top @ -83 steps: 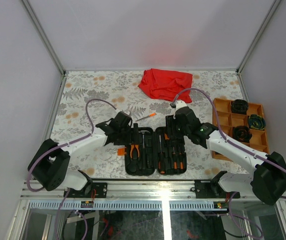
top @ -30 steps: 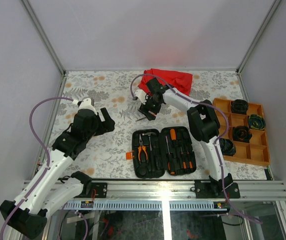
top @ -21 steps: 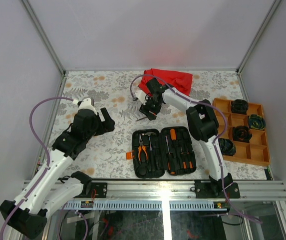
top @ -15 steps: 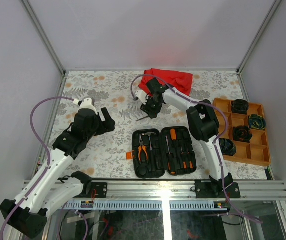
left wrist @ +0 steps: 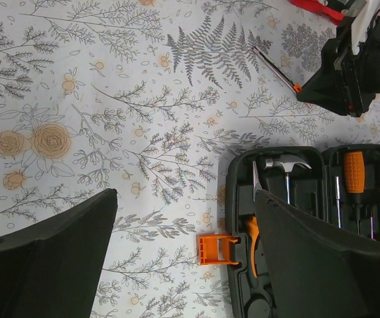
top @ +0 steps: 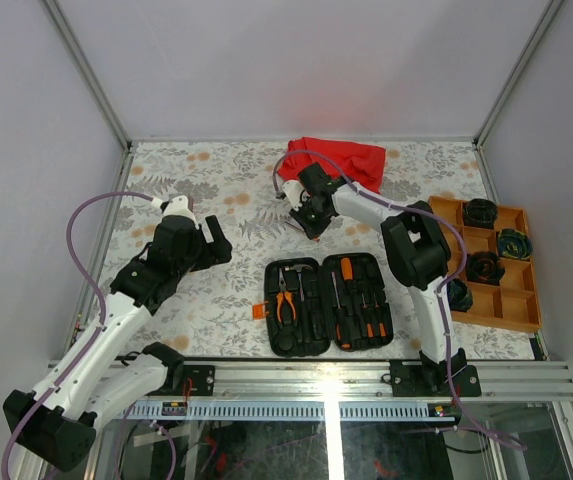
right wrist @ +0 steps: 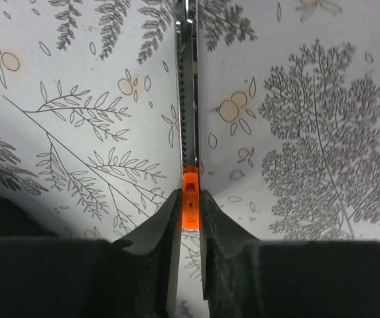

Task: Sort the tools into containers
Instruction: Pick up the screwdriver from the center of the board.

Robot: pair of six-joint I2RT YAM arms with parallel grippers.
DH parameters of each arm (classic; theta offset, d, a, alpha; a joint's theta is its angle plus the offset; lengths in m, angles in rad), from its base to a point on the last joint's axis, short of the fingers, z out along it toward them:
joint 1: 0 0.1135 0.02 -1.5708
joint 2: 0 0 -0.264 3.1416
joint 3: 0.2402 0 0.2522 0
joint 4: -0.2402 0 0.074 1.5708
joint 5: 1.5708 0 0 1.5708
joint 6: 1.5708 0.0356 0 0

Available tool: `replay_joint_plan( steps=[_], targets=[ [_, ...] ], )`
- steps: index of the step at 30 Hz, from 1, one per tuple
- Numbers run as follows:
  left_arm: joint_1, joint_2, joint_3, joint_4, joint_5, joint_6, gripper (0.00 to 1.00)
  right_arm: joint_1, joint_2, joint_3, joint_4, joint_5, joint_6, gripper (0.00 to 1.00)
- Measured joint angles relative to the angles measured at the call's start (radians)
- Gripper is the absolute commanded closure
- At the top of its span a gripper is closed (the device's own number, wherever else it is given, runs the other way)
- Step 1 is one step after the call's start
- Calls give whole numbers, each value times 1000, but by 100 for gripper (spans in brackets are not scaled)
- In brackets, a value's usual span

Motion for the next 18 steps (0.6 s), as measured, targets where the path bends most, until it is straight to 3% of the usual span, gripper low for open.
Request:
replay_joint_plan(
  steps=[3,8,11,18],
  targets=[
    [0,1,0,0,0,0,17,0,-16,-27,11,15,59,61],
    [0,3,0,0,0,0,17,0,-29,-48,25,16,104,58],
    [0,6,0,0,0,0,17,3,-29,-47,24,23,113,61],
    [0,11,0,0,0,0,17,14,-24,-41,21,85,116,83]
  ],
)
